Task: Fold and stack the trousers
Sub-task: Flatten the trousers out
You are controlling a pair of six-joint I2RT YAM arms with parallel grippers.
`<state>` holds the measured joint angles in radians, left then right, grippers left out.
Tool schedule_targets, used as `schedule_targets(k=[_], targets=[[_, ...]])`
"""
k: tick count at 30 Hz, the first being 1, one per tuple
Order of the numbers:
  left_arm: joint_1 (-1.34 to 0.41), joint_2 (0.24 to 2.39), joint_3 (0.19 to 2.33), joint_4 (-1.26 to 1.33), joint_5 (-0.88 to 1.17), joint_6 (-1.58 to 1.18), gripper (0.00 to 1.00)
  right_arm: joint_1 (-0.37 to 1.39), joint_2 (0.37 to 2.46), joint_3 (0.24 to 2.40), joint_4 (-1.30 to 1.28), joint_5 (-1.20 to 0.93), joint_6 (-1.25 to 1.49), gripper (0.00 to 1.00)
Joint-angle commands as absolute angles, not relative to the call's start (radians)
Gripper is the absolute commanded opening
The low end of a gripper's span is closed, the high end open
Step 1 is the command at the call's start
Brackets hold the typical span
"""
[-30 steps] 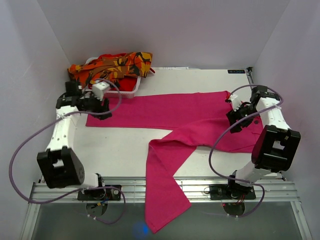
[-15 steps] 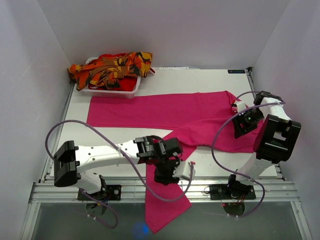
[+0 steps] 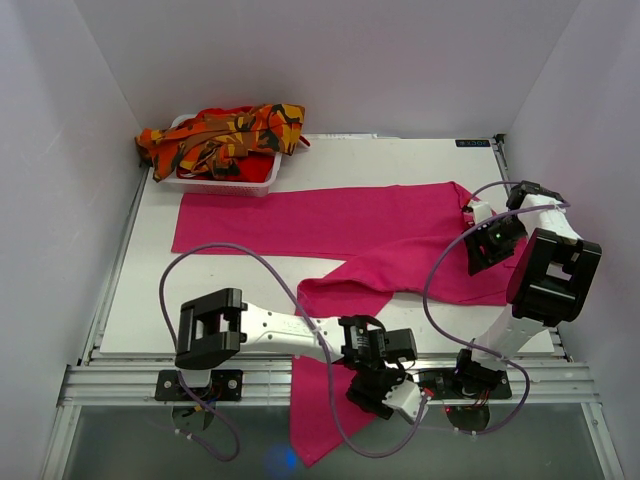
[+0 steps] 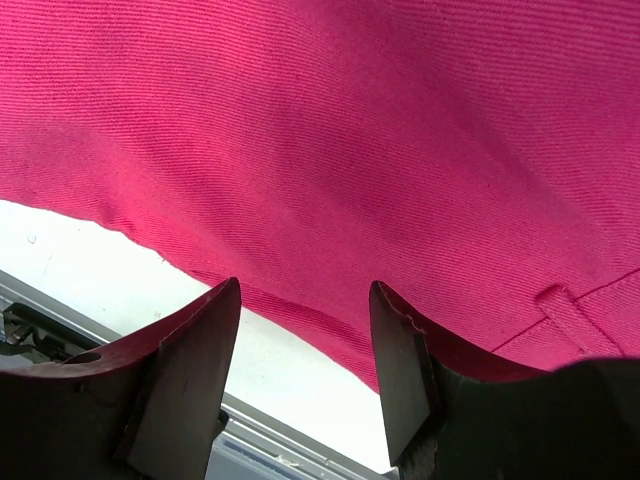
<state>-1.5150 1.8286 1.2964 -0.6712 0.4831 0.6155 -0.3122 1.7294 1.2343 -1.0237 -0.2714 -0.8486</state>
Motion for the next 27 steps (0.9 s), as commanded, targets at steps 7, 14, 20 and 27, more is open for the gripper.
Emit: schedule_targets(k=[7, 14, 20, 27], targets=[[-1.520, 1.942, 1.420, -0.696, 0.534, 0.706, 0.57, -0.319, 1.764, 1.227, -0.989, -0.282, -0.862, 0.59], [-1.519, 1.939, 1.365, -0.836, 0.485, 0.876, 0.43, -0.330, 1.775, 1.242, -0.989, -0.276, -0.873, 0.59], [-1.519, 1.937, 1.324, -0.857, 0.474, 0.881, 0.24, -0.337, 1.787, 1.252, -0.983, -0.284, -0.870, 0.59], [-1.474, 1.659, 1.177, -0.945, 0.319, 0.946, 0.00, -0.351, 1.793, 1.210, -0.956, -0.256, -0.893, 0.57]])
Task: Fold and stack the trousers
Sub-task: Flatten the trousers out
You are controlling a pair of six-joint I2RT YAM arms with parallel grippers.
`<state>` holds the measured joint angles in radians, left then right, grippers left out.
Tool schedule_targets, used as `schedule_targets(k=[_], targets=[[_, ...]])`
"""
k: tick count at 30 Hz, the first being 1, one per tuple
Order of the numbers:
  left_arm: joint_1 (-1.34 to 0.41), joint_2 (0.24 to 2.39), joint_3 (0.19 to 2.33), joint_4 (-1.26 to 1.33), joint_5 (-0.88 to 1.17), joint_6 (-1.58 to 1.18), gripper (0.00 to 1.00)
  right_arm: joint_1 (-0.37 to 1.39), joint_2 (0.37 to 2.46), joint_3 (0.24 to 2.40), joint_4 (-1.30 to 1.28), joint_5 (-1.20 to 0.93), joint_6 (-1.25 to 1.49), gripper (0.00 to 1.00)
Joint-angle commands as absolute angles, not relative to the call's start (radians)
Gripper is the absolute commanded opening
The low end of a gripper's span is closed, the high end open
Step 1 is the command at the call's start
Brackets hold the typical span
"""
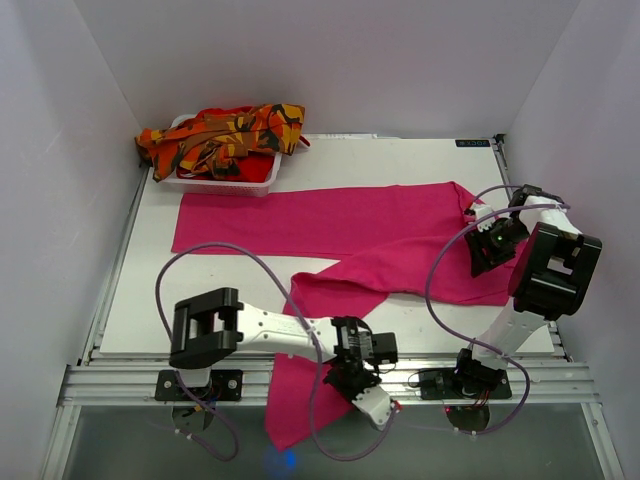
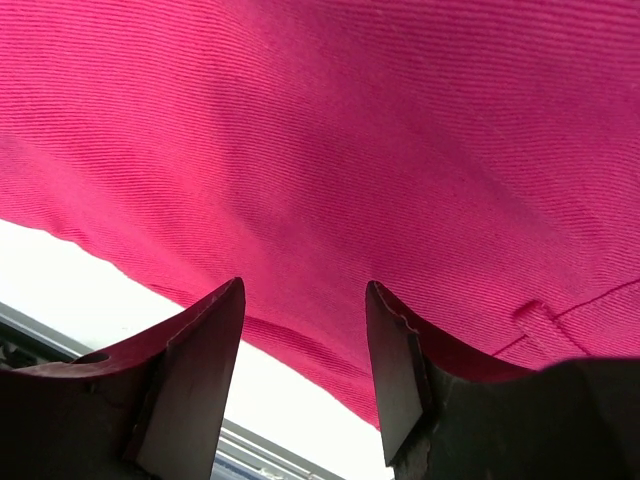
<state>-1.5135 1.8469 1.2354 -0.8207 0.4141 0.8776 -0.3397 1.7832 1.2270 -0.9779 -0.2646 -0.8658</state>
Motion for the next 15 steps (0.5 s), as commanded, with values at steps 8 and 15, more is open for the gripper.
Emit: schedule_targets(k=[8, 15], targets=[[-1.086, 1.178, 0.993, -1.290, -0.024, 1.385, 0.00, -0.370, 1.828, 1.193, -0.923, -0.227, -0.899, 0.56], [-0.648, 1.020, 0.897, -1.263, -0.097, 1.729, 0.00, -0.373, 1.848, 1.213, -0.917, -0.216, -0.891, 0.55]])
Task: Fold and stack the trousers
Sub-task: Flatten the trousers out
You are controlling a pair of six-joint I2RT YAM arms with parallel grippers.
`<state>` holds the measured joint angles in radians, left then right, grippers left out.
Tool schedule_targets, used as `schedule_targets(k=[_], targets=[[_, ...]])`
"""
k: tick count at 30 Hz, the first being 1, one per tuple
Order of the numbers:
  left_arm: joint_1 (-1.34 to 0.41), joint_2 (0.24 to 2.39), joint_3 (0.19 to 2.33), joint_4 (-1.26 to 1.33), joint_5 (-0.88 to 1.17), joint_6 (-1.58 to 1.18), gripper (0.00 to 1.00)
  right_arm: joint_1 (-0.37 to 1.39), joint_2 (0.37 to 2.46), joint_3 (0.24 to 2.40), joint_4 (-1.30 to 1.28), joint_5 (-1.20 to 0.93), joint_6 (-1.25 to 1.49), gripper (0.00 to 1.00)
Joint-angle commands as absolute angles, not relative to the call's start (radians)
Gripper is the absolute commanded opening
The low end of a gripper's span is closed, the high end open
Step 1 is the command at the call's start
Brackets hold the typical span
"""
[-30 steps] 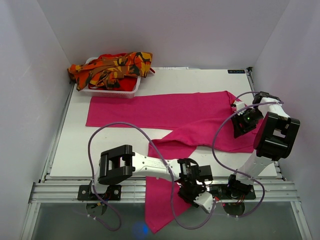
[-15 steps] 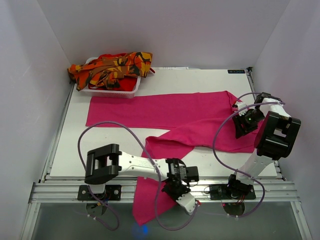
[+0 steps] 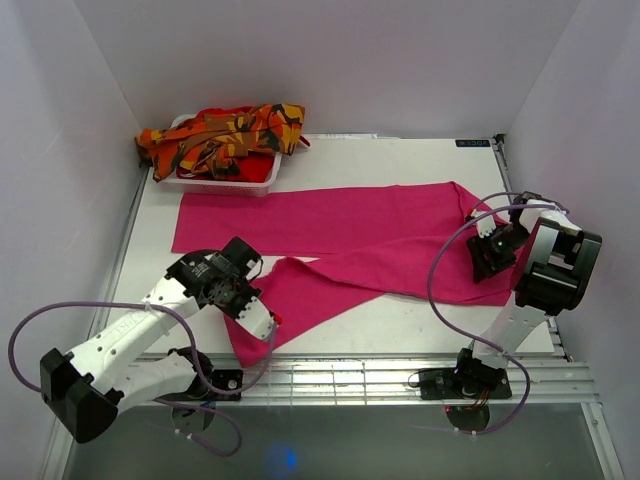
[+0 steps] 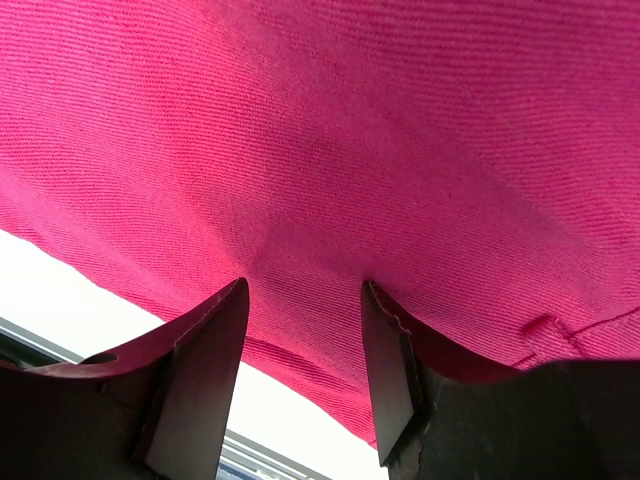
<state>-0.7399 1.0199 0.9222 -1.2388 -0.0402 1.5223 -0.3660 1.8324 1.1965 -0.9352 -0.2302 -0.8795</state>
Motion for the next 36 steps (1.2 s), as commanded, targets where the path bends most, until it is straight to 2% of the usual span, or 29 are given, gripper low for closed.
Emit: schedule_targets(k=[1, 7, 9, 11, 12, 13, 15, 16, 18, 19, 27, 31, 32, 36], targets=[[-0.617, 1.026, 0.896, -1.244, -0.095, 1.735, 0.00, -0.373, 1.847, 1.213, -0.919, -0.215, -0.891, 0.55], [-0.248, 1.098, 0.815, -1.028, -0.057, 1.879, 0.00, -0.380, 1.832, 1.218, -0.923, -0.204, -0.897, 0.55], [-0.175, 1.144, 0.798, -0.976, -0.035, 1.914, 0.02, -0.382, 1.825, 1.220, -0.927, -0.202, -0.899, 0.55], [-0.089, 1.183, 0.821, -0.948, 0.011, 1.913, 0.11, -0.383, 1.821, 1.224, -0.939, -0.207, -0.900, 0.55], [-0.065, 1.221, 0.846, -0.953, 0.059, 1.887, 0.27, -0.383, 1.819, 1.229, -0.946, -0.212, -0.903, 0.55], [-0.028, 1.238, 0.876, -0.966, 0.130, 1.864, 0.35, -0.383, 1.816, 1.232, -0.956, -0.221, -0.907, 0.55], [-0.008, 1.275, 0.975, -0.989, 0.185, 1.757, 0.46, -0.383, 1.815, 1.247, -0.986, -0.245, -0.916, 0.56], [-0.002, 1.314, 1.012, -1.030, 0.231, 1.720, 0.54, -0.383, 1.815, 1.256, -0.998, -0.255, -0.923, 0.56], [0.049, 1.350, 1.121, -1.072, 0.285, 1.637, 0.58, -0.383, 1.810, 1.284, -1.035, -0.281, -0.933, 0.57], [0.075, 1.368, 1.155, -1.121, 0.310, 1.576, 0.67, -0.383, 1.806, 1.292, -1.048, -0.287, -0.939, 0.57], [0.182, 1.595, 1.364, -1.276, 0.478, 1.270, 0.68, -0.383, 1.711, 1.306, -1.204, -0.310, -1.107, 0.59], [0.184, 1.699, 1.439, -1.336, 0.567, 1.122, 0.69, -0.373, 1.646, 1.203, -1.213, -0.236, -1.172, 0.60], [0.178, 1.719, 1.443, -1.330, 0.572, 1.053, 0.78, -0.368, 1.635, 1.149, -1.198, -0.206, -1.178, 0.60], [0.173, 1.818, 1.444, -1.290, 0.551, 0.906, 0.75, -0.350, 1.595, 1.046, -1.131, -0.170, -1.170, 0.60]])
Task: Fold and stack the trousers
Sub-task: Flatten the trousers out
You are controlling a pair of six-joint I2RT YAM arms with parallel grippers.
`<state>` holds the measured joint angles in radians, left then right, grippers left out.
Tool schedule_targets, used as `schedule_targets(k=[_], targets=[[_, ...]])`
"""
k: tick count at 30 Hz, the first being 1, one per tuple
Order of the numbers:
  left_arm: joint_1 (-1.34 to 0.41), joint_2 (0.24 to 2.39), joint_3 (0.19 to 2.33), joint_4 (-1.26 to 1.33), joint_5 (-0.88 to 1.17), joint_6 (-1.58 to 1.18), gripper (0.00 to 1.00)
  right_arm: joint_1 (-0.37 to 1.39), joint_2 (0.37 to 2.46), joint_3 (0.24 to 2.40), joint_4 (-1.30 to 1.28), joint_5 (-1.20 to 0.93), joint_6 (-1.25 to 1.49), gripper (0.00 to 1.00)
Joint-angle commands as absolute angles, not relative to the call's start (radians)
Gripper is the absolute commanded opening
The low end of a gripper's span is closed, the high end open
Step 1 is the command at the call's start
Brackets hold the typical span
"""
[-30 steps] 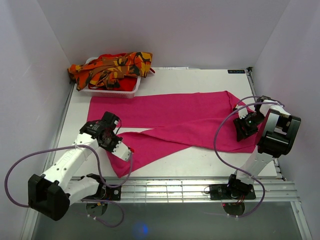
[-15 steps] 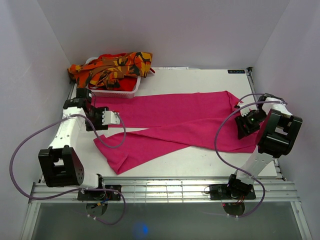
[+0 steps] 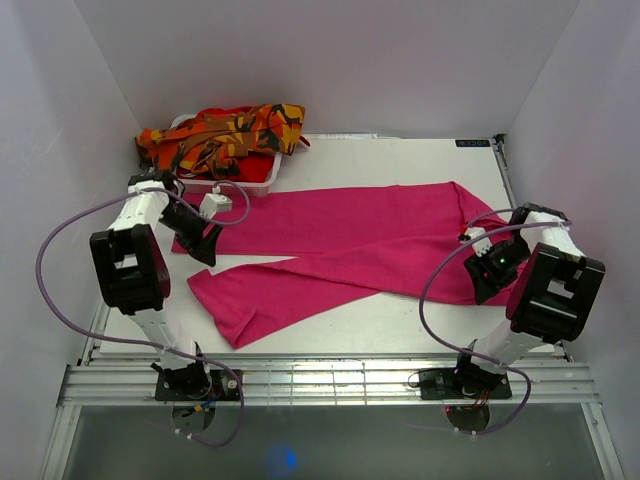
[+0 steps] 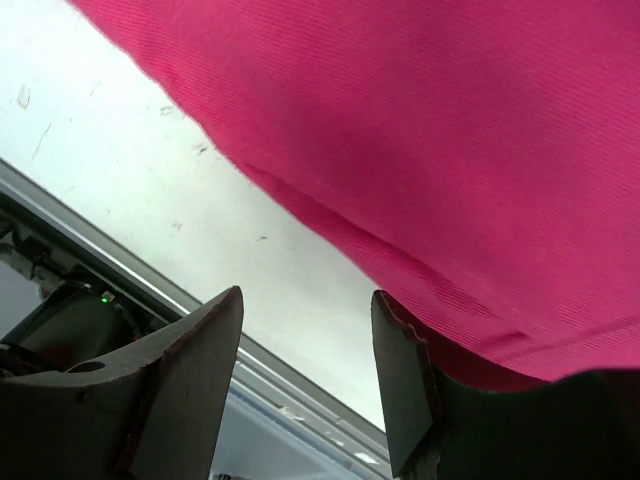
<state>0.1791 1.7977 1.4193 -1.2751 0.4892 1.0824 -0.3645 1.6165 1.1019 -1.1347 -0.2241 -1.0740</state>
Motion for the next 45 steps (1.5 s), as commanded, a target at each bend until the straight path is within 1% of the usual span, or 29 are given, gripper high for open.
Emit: schedule_targets(k=[1, 3, 4, 6, 7, 10, 12, 13, 15, 20, 21, 24, 25, 26, 27, 28, 29, 30, 32, 34, 38, 40, 41, 42, 45], targets=[[0.173, 1.841, 1.437, -1.257, 0.531, 0.881, 0.74, -0.347, 1.595, 1.040, -1.124, -0.176, -1.161, 0.60], [0.173, 1.862, 1.425, -1.233, 0.519, 0.839, 0.68, -0.339, 1.609, 1.043, -1.123, -0.190, -1.147, 0.60], [0.172, 1.887, 1.425, -1.241, 0.512, 0.828, 0.60, -0.337, 1.614, 1.048, -1.124, -0.196, -1.137, 0.60], [0.172, 1.904, 1.433, -1.284, 0.515, 0.856, 0.48, -0.331, 1.624, 1.068, -1.124, -0.209, -1.128, 0.59], [0.172, 1.907, 1.436, -1.336, 0.515, 0.909, 0.36, -0.331, 1.628, 1.072, -1.124, -0.210, -1.124, 0.59], [0.175, 1.881, 1.416, -1.403, 0.489, 1.010, 0.21, -0.331, 1.641, 1.092, -1.124, -0.209, -1.123, 0.59], [0.178, 1.827, 1.353, -1.402, 0.418, 1.054, 0.15, -0.331, 1.657, 1.100, -1.124, -0.207, -1.118, 0.59], [0.182, 1.812, 1.329, -1.404, 0.385, 1.101, 0.08, -0.330, 1.661, 1.107, -1.124, -0.206, -1.118, 0.57], [0.211, 1.761, 1.267, -1.404, 0.305, 1.164, 0.00, -0.330, 1.667, 1.111, -1.123, -0.201, -1.118, 0.57], [0.290, 1.649, 1.175, -1.404, 0.164, 1.417, 0.00, -0.331, 1.669, 1.108, -1.109, -0.183, -1.121, 0.57], [0.298, 1.626, 1.157, -1.402, 0.114, 1.437, 0.00, -0.331, 1.672, 1.109, -1.109, -0.181, -1.120, 0.57], [0.325, 1.611, 1.124, -1.402, 0.077, 1.479, 0.00, -0.330, 1.681, 1.126, -1.112, -0.186, -1.117, 0.57], [0.336, 1.611, 1.143, -1.401, 0.083, 1.480, 0.01, -0.331, 1.681, 1.129, -1.112, -0.187, -1.112, 0.57], [0.342, 1.615, 1.163, -1.401, 0.093, 1.474, 0.04, -0.331, 1.684, 1.132, -1.114, -0.187, -1.112, 0.57], [0.360, 1.624, 1.195, -1.402, 0.113, 1.444, 0.13, -0.330, 1.684, 1.132, -1.115, -0.186, -1.112, 0.57], [0.374, 1.661, 1.237, -1.404, 0.173, 1.415, 0.18, -0.331, 1.683, 1.131, -1.115, -0.181, -1.115, 0.57], [0.388, 1.681, 1.332, -1.404, 0.204, 1.390, 0.24, -0.331, 1.680, 1.128, -1.114, -0.179, -1.117, 0.57], [0.422, 1.701, 1.376, -1.404, 0.234, 1.355, 0.40, -0.331, 1.678, 1.120, -1.112, -0.175, -1.121, 0.57], [0.451, 1.744, 1.463, -1.404, 0.304, 1.332, 0.49, -0.331, 1.671, 1.114, -1.111, -0.164, -1.134, 0.58], [0.469, 1.770, 1.489, -1.404, 0.328, 1.268, 0.56, -0.331, 1.661, 1.106, -1.112, -0.158, -1.146, 0.59], [0.469, 1.799, 1.434, -1.404, 0.380, 1.180, 0.61, -0.331, 1.623, 1.088, -1.144, -0.160, -1.216, 0.63], [0.469, 1.809, 1.359, -1.402, 0.390, 1.158, 0.62, -0.330, 1.605, 1.057, -1.150, -0.150, -1.238, 0.66], [0.469, 1.813, 1.338, -1.402, 0.405, 1.137, 0.65, -0.328, 1.589, 1.046, -1.149, -0.147, -1.250, 0.67], [0.469, 1.822, 1.297, -1.401, 0.414, 1.131, 0.81, -0.328, 1.580, 1.036, -1.147, -0.143, -1.255, 0.68], [0.469, 1.830, 1.253, -1.333, 0.443, 1.077, 0.83, -0.318, 1.552, 0.985, -1.131, -0.137, -1.272, 0.76]])
